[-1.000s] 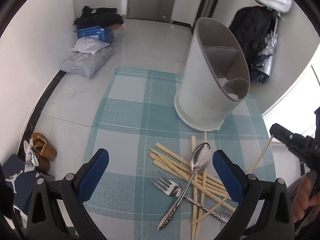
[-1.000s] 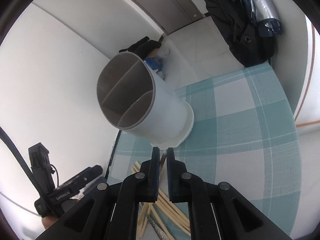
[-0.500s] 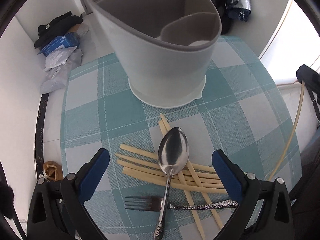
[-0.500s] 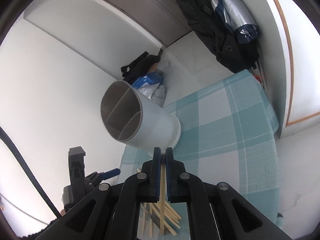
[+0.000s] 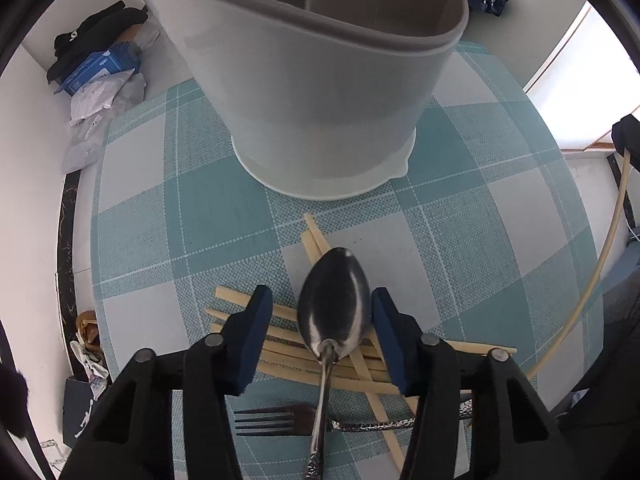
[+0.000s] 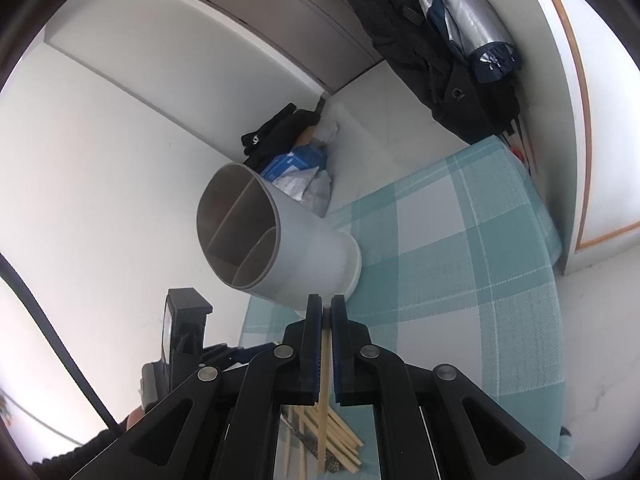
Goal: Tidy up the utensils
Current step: 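Lift the spoon with the left gripper while the right gripper carries the chopstick over the holder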
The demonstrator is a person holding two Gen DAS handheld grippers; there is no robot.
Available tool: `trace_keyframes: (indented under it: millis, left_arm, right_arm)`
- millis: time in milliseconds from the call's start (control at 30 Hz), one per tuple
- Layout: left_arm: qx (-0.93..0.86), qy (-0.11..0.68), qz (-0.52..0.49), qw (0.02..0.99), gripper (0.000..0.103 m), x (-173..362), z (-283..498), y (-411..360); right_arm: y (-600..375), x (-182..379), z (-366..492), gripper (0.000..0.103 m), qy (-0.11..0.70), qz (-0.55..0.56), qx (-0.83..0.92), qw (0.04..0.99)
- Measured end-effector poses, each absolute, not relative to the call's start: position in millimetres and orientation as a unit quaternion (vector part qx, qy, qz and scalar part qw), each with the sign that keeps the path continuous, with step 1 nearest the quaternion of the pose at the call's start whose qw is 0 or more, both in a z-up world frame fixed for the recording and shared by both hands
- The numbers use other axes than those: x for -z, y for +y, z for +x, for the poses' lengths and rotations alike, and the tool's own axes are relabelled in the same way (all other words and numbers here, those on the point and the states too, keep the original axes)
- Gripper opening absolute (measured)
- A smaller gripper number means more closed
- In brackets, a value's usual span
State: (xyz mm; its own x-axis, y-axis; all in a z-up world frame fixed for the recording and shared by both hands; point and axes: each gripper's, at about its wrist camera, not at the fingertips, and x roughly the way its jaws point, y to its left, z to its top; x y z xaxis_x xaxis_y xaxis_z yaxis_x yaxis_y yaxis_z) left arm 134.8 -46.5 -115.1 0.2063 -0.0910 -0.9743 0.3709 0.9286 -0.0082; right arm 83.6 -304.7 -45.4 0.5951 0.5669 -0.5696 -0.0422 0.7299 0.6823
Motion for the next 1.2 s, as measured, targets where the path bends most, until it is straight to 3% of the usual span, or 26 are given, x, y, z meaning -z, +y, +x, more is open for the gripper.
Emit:
trace_keyframes:
  millis: [67, 400, 1200]
  left_arm:
    - [0.153, 0.613, 0.101, 0.769, 0.031, 114, 136, -43]
    - [0.133, 0.585, 0.043, 0.799, 0.031, 103, 145, -35]
    - [0.095, 0.378, -0.157, 0.908, 0.031, 24, 93, 6]
  right_arm:
    - [-305, 47, 84, 0.004, 0.412, 0.322, -0.183, 0.832]
    - [-302, 44, 82, 0.004, 0.403, 0.317, -0.184, 0.838]
    - [-245, -10, 55, 0.004, 0.366, 0.19, -0.215, 0.885]
